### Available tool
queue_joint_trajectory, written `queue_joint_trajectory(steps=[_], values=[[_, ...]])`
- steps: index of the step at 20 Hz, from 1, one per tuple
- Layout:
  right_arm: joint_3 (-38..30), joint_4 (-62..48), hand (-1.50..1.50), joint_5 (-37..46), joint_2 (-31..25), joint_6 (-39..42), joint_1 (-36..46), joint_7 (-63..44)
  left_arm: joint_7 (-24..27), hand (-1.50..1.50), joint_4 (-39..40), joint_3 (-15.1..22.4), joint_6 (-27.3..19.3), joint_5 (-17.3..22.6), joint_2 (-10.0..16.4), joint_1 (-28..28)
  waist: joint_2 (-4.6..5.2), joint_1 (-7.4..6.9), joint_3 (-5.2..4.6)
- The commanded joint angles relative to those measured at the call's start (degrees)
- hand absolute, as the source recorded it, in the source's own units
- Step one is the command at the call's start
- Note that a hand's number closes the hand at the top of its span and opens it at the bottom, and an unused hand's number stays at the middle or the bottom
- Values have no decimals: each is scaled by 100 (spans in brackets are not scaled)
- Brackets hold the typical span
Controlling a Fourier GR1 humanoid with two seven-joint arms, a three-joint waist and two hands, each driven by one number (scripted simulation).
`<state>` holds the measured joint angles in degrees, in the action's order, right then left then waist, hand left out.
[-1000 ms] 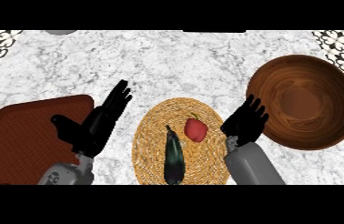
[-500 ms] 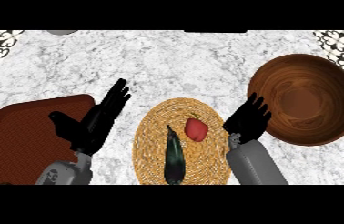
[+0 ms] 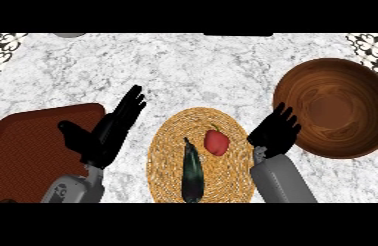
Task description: Pick the bell pepper from the placemat and place it in the bowl
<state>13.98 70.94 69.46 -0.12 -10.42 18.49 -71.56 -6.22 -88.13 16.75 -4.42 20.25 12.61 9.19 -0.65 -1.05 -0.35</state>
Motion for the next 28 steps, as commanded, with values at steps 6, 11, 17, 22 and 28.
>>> queue_joint_trajectory(steps=[6, 11, 17, 22, 28], values=[[457, 110, 150, 234, 11, 2, -8, -1366, 164, 0, -43, 181, -47, -188, -153, -180, 28, -32, 25], [382, -171, 150, 361, 6, 195, 311, -1365, 36, 0, 68, 3, 87, -98, -20, -1, 66, -51, 29], [612, -157, 150, 419, 5, 229, 114, -1366, 195, 0, 190, -154, 169, -47, 3, -50, 63, -15, 26], [1740, -1271, 150, 1771, -1066, 1551, -422, 823, 102, 0, 12, -29, 153, -125, 1, -17, 107, -102, -23], [3773, -1463, 150, 3223, -2461, 1901, -930, 2467, 51, 0, 29, 70, 177, -162, -57, 131, 195, -361, -100]])
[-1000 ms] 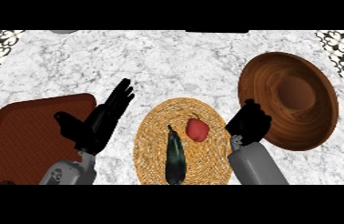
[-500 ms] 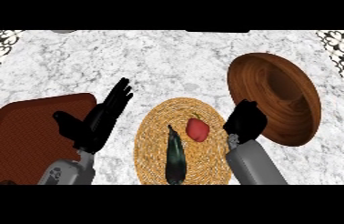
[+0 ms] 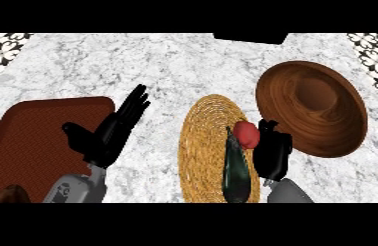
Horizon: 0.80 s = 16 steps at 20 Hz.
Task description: Pick the bell pepper from the placemat and place it in the bowl
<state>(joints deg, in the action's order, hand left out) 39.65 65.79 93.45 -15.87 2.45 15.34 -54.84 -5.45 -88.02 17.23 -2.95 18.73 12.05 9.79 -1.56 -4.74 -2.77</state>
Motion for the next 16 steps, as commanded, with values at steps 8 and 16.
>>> queue_joint_trajectory(steps=[8, 16], values=[[2642, 6, 150, 1967, -1575, 262, -793, 1442, -102, 0, 16, -112, -115, 42, -10, -47, 93, 369, 230], [3950, 1557, 150, 3178, -1654, 594, -1230, 1384, -112, 0, 29, -329, -113, 100, 132, -99, 38, 664, 243]])
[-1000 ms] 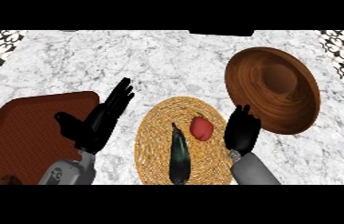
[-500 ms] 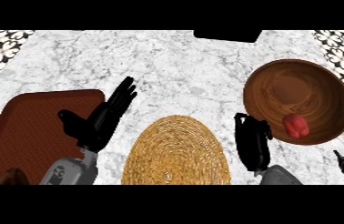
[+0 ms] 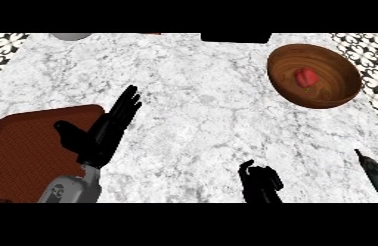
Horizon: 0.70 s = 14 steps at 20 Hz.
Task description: Pick the bell pepper from the placemat and place it in the bowl
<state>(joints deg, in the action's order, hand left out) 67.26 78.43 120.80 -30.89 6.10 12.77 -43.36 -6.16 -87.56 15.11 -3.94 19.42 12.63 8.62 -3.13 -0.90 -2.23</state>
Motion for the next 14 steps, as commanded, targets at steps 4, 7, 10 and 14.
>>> queue_joint_trajectory(steps=[4, 7, 10, 14], values=[[1605, 930, 150, 1086, -455, 688, -1401, -57, 32, 0, -73, -101, 25, 73, 38, -156, 223, 291, 196], [1786, 1467, 150, 1260, -400, 1127, -1536, 147, 28, 0, -55, -97, -19, 26, -1, -89, 271, 232, 199], [1894, 1777, 150, 1448, -335, 1452, -1548, 325, 84, 0, -26, 9, 47, -69, -23, -98, 300, 152, 210], [1839, 2245, 150, 1534, -62, 1881, -1425, 761, -33, 0, -191, -161, 243, 108, 95, -29, 307, 86, 215]])
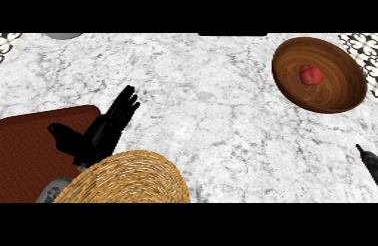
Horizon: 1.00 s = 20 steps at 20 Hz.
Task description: Pick the bell pepper from the placemat and place it in the bowl
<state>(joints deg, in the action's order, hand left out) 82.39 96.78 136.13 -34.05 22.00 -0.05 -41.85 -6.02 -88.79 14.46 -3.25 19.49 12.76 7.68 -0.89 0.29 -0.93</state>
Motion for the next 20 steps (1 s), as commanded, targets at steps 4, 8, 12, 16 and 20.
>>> queue_joint_trajectory(steps=[4, 8, 12, 16, 20], values=[[-129, 790, 150, -205, 807, 514, 456, 1589, -52, 0, -48, 30, -12, -141, -159, 75, 91, -52, 89], [-882, 830, 150, -711, 997, 242, 961, 2192, 291, 0, 158, 60, 103, -297, -255, -121, 97, -53, 89], [-1719, 221, 150, -1165, 1269, -376, 1599, 2630, -45, 0, 47, -255, 323, -8, -78, -12, 101, -80, 93], [-2354, -519, 150, -1183, 1494, -527, 2346, 3120, -252, 0, -222, -61, 99, -234, -236, -44, 98, -91, 94], [-2896, -1306, 150, -1193, 1589, -1099, 2810, 3285, -206, 0, -47, -121, 167, -278, -321, 52, 98, -81, 94]])
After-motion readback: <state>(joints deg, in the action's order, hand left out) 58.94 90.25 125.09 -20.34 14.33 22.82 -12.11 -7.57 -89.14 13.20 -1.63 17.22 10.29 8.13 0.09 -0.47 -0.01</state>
